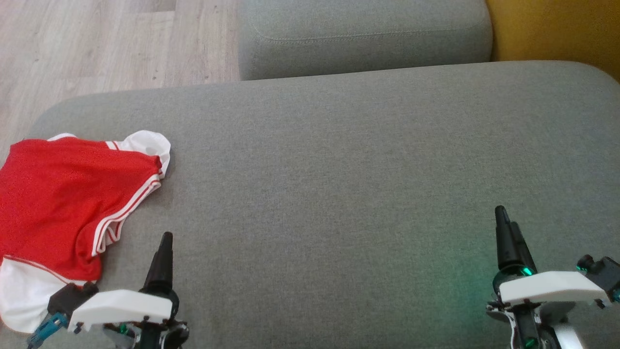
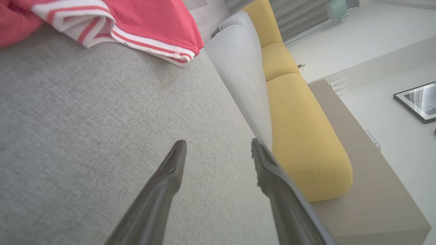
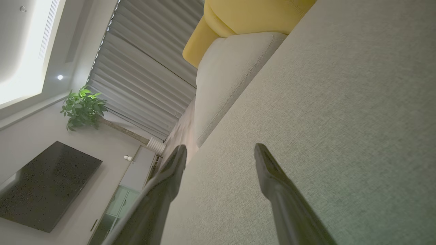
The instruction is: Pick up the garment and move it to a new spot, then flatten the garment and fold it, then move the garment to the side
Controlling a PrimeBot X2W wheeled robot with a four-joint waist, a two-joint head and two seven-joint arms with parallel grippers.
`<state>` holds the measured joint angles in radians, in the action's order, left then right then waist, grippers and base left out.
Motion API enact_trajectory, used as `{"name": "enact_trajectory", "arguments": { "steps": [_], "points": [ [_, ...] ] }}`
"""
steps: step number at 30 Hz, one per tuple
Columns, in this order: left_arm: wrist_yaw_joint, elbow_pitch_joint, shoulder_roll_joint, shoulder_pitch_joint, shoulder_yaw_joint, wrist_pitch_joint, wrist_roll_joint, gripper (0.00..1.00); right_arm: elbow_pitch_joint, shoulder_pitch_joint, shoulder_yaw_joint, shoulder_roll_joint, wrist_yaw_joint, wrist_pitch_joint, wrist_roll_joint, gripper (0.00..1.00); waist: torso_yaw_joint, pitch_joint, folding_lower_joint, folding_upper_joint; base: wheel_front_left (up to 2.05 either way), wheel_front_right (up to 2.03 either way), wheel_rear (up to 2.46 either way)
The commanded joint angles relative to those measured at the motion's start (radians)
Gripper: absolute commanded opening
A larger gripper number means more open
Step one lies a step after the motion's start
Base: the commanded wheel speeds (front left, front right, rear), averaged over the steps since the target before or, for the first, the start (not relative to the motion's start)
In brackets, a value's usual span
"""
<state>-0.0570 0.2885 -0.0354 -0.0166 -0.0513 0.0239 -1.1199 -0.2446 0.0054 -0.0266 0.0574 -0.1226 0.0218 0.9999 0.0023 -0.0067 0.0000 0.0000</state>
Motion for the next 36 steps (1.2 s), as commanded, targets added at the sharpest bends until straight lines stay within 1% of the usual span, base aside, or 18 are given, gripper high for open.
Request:
{"name": "enact_trajectory", "arguments": {
  "steps": [1, 23, 24, 36],
  "points": [
    [0.003, -0.034, -0.017, 0.024, 0.008, 0.012, 0.038, 1.00, 0.041, -0.029, -0.018, 0.019, -0.003, 0.017, -0.043, 1.00, 0.000, 0.000, 0.0000, 0.0000, 0.00, 0.00, 0.00],
    [0.008, -0.056, -0.017, 0.011, -0.005, 0.078, 0.337, 1.00, 0.056, -0.021, -0.072, 0.022, -0.005, 0.082, -0.324, 1.00, -0.002, -0.002, 0.0000, 0.0000, 0.00, 0.00, 0.00],
    [0.008, -0.056, -0.017, 0.011, -0.005, 0.078, 0.337, 1.00, 0.056, -0.021, -0.072, 0.022, -0.005, 0.082, -0.324, 1.00, -0.002, -0.002, 0.0000, 0.0000, 0.00, 0.00, 0.00],
    [0.011, -0.060, -0.016, -0.001, -0.010, 0.113, 0.497, 1.00, 0.069, -0.012, -0.086, 0.020, -0.005, 0.117, -0.466, 1.00, -0.004, -0.004, 0.0000, 0.0000, 0.00, 0.00, 0.00]
  ]
}}
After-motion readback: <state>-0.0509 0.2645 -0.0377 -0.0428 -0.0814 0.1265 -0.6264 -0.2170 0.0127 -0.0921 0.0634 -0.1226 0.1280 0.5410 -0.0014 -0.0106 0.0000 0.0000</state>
